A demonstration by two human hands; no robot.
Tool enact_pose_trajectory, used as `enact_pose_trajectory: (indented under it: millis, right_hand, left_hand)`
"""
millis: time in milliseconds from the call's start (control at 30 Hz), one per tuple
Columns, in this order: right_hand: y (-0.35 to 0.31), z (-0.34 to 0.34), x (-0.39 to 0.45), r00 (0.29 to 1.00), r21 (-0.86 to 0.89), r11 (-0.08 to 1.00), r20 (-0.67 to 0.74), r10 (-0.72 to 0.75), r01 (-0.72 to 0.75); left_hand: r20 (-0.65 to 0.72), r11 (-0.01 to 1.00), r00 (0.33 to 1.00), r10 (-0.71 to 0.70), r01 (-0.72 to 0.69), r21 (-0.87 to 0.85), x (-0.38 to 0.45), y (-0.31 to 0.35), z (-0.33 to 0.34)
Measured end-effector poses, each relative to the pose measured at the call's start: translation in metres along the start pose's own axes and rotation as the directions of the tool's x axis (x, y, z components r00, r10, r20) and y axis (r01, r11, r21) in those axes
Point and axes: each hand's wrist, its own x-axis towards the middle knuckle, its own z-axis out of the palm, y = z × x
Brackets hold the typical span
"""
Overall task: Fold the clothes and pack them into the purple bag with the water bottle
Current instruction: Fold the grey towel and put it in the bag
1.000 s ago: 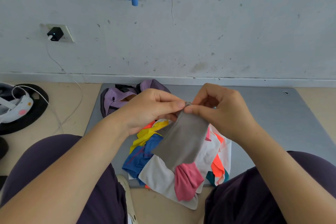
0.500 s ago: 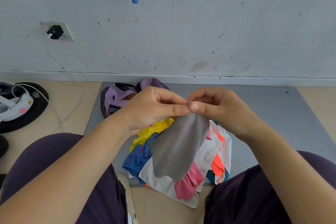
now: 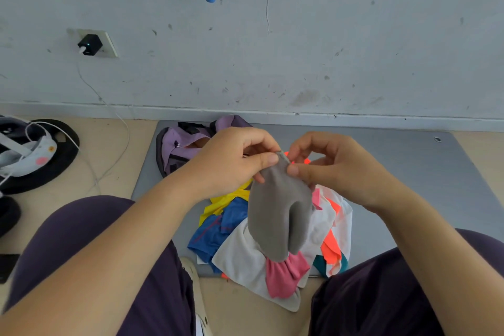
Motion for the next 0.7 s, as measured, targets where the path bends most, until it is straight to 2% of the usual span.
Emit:
enact_pose_trajectory:
  millis: [133, 233, 300, 400, 467, 567, 700]
  right_hand:
    - [0.002, 0.002, 0.001, 0.989, -0.060, 0.997, 0.138, 0.061, -0.053]
    - [0.002, 0.003, 0.001, 0.988, -0.096, 0.994, 0.140, 0.063, -0.049]
    - [0.002, 0.004, 0.002, 0.994, -0.118, 0.992, 0.100, 0.047, -0.035]
    - [0.002, 0.009, 0.002, 0.998, -0.134, 0.991, 0.054, 0.011, -0.003]
    - [0.003, 0.011, 0.003, 0.999, -0.158, 0.987, 0.038, 0.010, -0.004]
    - [0.007, 0.007, 0.003, 0.997, -0.228, 0.973, 0.059, 0.048, -0.033]
    - [0.019, -0.007, 0.005, 0.993, -0.466, 0.882, 0.053, 0.109, -0.072]
  left_hand:
    - [0.016, 0.989, 1.000, 0.008, -0.006, -0.150, 0.001, 0.003, -0.002]
    - [0.024, 0.974, 1.000, 0.007, -0.001, -0.227, -0.001, 0.002, -0.007]
    - [0.022, 0.989, 1.000, 0.001, 0.002, -0.146, 0.000, 0.000, -0.009]
    - [-0.014, 0.994, 0.999, 0.030, -0.028, 0.110, 0.002, -0.006, -0.008]
    - [-0.066, 0.992, 0.996, 0.066, -0.058, 0.113, 0.002, -0.006, -0.006]
    - [-0.192, 0.995, 0.977, 0.094, -0.095, 0.004, 0.004, -0.008, -0.008]
    - [-0.383, 0.980, 0.924, -0.020, -0.057, -0.189, 0.005, -0.012, -0.024]
